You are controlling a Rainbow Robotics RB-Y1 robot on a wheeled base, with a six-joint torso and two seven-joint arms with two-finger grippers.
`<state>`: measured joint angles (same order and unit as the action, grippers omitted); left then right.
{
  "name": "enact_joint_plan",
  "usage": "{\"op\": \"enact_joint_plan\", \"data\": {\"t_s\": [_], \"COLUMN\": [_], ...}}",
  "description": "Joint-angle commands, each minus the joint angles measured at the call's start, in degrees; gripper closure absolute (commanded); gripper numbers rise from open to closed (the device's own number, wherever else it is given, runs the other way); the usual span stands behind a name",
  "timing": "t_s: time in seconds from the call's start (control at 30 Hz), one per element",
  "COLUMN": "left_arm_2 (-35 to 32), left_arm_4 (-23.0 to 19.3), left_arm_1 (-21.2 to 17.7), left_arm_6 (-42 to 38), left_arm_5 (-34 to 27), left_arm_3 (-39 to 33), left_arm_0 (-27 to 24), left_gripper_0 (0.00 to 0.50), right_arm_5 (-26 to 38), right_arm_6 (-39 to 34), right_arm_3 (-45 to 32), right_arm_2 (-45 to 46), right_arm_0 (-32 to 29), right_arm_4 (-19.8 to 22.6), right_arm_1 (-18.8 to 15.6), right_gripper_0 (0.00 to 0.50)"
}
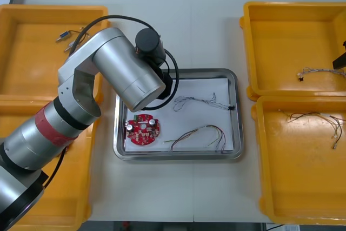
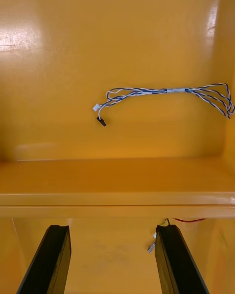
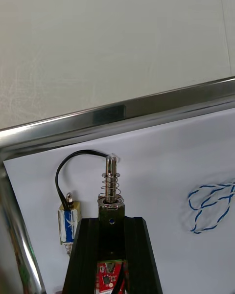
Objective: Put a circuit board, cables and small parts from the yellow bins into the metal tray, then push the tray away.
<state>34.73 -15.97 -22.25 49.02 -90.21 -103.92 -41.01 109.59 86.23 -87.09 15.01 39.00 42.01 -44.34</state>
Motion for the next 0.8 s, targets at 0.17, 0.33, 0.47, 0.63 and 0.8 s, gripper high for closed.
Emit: {"op": "enact_joint_plan", "data": {"t_s": [0.17,0.33,0.47,0.63,0.8], "left_arm_2": [1.7,3.1,3.6,4.0,4.4], "left_arm_4": [3.1,4.5,4.7,5.6,6.1], "left_arm_1": [2.7,2.7,2.7,2.7,3.1], "left_arm_6": [-0.9,-0.8,-0.6,-0.2,0.1], "left_arm_5": [2.8,3.6,3.9,4.3,4.3], "left_arm_3": [0.4,0.3,0.3,0.3,0.4], "left_arm_0": [2.1,3.5,4.2,4.9,5.2], "left_gripper_0": [0.500,0.500,0.500,0.500,0.500], "right_arm_5": [0.4,0.4,0.4,0.4,0.4], "right_arm_6": [1.6,0.7,0.3,-1.0,-2.1], "right_arm_3": [-2.4,-8.5,-11.2,-14.9,-18.3], "right_arm_2": [1.2,1.6,1.8,2.4,3.7], "right_arm_0": [-3.2,-7.8,-10.4,-13.5,-16.6], "right_arm_4": [1.3,1.5,2.3,3.2,4.5], "right_arm_1": [-2.8,-2.8,-2.7,-2.7,-2.1], "right_gripper_0": [0.000,0.000,0.000,0.000,0.000]}}
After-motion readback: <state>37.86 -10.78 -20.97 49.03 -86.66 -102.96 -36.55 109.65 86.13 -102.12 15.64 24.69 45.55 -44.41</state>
